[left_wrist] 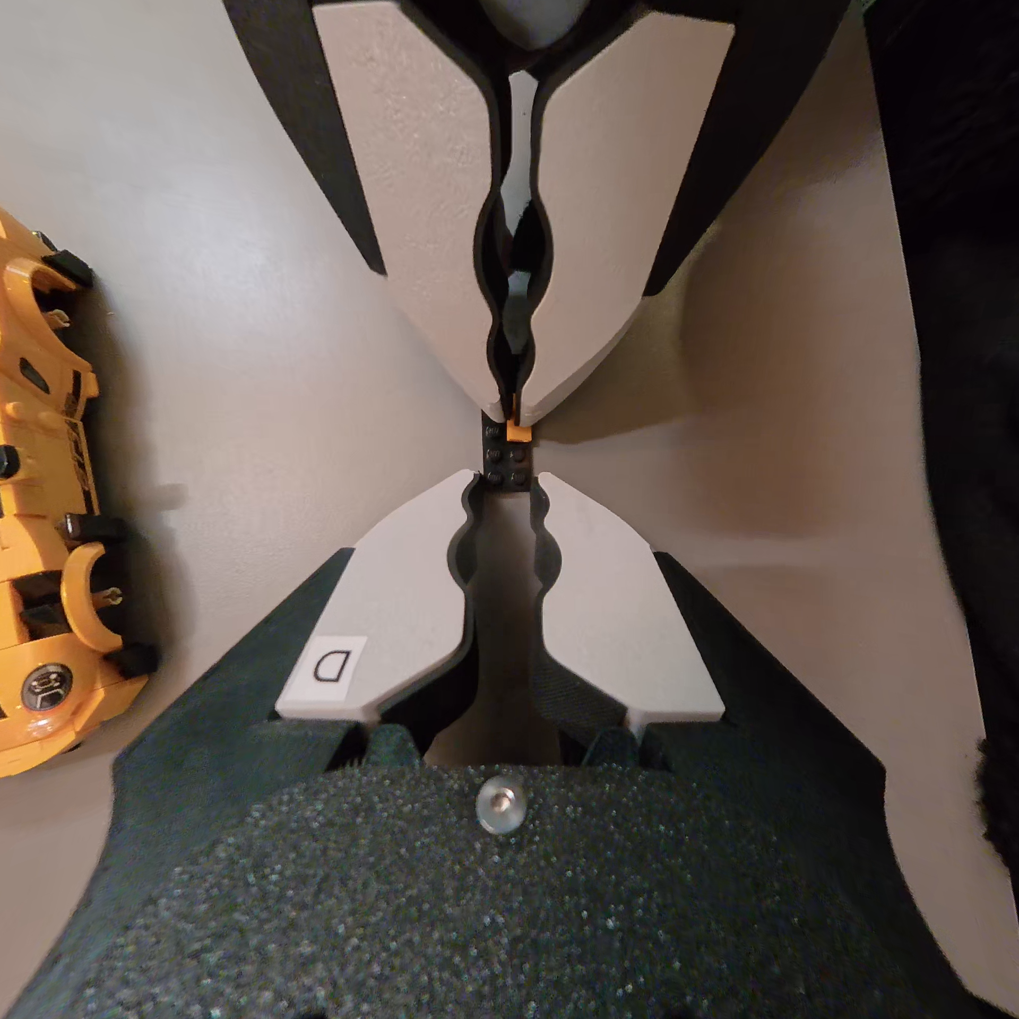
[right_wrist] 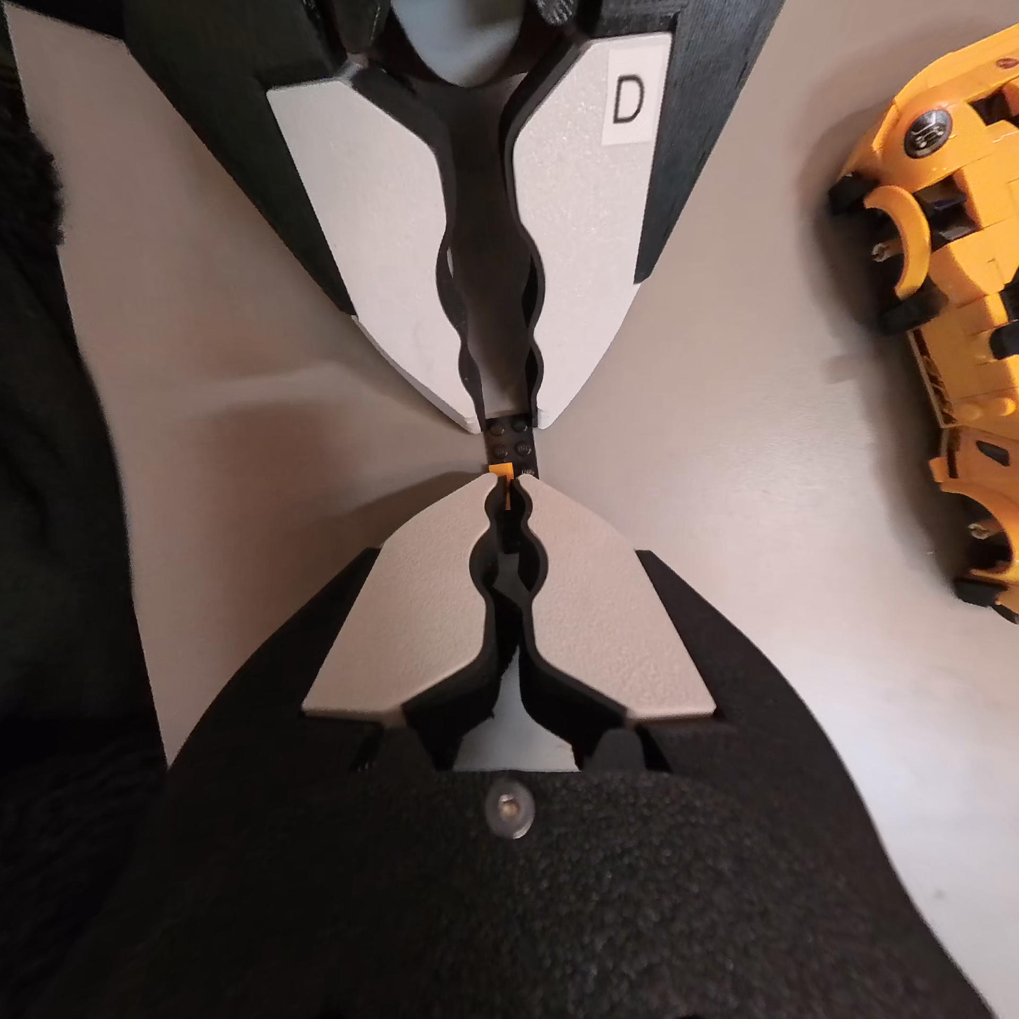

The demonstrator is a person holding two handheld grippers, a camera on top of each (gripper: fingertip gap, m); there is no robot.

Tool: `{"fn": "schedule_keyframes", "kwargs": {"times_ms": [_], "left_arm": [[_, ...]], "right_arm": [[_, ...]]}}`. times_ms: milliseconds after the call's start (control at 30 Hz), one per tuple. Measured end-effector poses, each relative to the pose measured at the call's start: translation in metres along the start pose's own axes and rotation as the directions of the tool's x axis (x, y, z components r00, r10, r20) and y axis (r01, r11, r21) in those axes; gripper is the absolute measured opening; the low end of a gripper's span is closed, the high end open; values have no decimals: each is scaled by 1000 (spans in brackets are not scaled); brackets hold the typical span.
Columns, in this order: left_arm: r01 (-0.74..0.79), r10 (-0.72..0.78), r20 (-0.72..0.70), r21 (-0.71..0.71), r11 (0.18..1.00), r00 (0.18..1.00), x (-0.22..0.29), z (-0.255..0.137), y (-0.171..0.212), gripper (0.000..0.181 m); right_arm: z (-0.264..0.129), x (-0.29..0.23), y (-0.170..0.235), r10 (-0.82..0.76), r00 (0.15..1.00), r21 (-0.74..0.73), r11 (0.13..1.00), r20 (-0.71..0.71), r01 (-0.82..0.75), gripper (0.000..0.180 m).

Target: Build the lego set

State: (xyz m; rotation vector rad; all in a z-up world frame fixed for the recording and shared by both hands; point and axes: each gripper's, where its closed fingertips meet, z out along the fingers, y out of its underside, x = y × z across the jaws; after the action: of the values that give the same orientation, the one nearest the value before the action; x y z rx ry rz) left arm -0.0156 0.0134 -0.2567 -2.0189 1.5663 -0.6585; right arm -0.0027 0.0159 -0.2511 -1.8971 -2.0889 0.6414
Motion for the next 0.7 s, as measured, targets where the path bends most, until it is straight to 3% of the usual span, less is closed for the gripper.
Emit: {"fn": "schedule_keyframes", "kwargs": {"times_ms": [300, 600, 700], "left_arm": [[14, -14, -10, 11, 1000, 1000, 0, 0, 0, 16], [12, -12, -9, 14, 1000, 1000, 0, 0, 0, 16], [11, -11, -8, 14, 1000, 1000, 0, 0, 0, 16]], "right_arm": [[0, 0, 0, -31, 999, -55, 998, 27, 33, 0], [3, 1, -3, -41, 999, -9, 999, 14, 41, 0], [0, -1, -9, -6, 1000, 83, 997, 28, 4, 0]]}}
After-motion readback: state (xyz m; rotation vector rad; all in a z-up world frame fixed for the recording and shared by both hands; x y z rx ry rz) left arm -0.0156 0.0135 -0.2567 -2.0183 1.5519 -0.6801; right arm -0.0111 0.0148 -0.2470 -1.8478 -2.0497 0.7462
